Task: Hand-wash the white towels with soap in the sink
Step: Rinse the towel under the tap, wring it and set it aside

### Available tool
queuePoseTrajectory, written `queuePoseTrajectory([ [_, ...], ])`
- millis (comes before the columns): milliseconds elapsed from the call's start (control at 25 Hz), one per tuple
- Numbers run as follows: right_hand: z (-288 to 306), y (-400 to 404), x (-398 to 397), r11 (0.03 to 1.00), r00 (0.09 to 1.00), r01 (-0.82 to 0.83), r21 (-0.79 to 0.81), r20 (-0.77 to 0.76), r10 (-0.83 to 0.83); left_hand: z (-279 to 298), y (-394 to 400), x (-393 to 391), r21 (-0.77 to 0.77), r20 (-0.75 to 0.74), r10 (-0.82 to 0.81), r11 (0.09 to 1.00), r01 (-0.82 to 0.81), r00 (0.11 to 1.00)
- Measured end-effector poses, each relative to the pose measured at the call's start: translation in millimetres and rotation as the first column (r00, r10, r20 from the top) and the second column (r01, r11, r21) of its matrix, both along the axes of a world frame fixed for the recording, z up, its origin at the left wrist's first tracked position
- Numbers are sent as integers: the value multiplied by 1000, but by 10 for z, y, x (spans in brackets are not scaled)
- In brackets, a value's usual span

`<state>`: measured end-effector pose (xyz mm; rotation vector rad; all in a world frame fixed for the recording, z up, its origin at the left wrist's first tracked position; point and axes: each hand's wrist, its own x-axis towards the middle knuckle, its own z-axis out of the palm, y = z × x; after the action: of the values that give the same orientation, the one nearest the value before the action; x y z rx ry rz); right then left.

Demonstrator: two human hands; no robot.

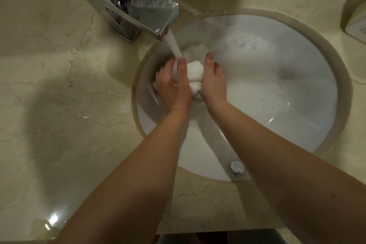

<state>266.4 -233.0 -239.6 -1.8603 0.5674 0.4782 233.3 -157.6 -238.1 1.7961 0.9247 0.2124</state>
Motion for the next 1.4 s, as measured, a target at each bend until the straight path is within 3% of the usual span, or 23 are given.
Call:
queuePoseTrajectory([
  [80,-101,-13,-115,993,990,-47,-109,124,60,60,-18,127,-10,-25,83,996,-84,996],
  [200,-86,-41,-108,995,947,-98,14,308,89,102,9,194,-95,-87,129,986,-137,988],
  [360,-17,-73,48,985,944,-173,6,286,164,164,58,252,-43,-98,155,986,-160,983],
  [440,-90,-56,122,990,975,-140,-2,176,138,108,37,252,-56,-94,74,995,-80,993],
  [520,-162,-58,171,995,988,-49,-90,144,62,-9,3,189,-28,-63,-115,993,114,991],
  [600,-190,-94,143,992,955,17,-124,296,20,-84,-15,135,60,28,-294,955,292,955],
  [680,-168,-122,34,989,855,-67,-128,503,123,-154,24,156,193,66,-387,909,369,920],
  [760,-230,-133,-115,964,778,-190,-186,571,263,-195,71,238,247,100,-409,893,375,907],
  [840,-350,-154,-164,951,765,-227,-209,566,307,-184,58,333,16,144,-287,958,287,947],
  [920,-429,-169,-138,956,792,-191,-225,540,285,-162,-10,408,-281,167,-131,944,174,977],
  [960,-449,-175,-102,960,805,-163,-228,532,263,-184,-18,430,-302,145,-96,943,137,985],
  [1040,-477,-184,-32,964,824,-115,-240,519,227,-224,-2,444,-185,115,-152,968,172,982],
  [1160,-481,-185,69,942,848,-112,-318,464,257,-304,-2,437,88,255,-284,959,270,924],
  [1240,-486,-230,182,914,862,-187,-359,385,328,-389,-43,469,273,220,-325,926,261,920],
  [1400,-503,-327,367,893,833,-283,-350,372,409,-487,-64,537,398,100,-321,881,257,942],
])
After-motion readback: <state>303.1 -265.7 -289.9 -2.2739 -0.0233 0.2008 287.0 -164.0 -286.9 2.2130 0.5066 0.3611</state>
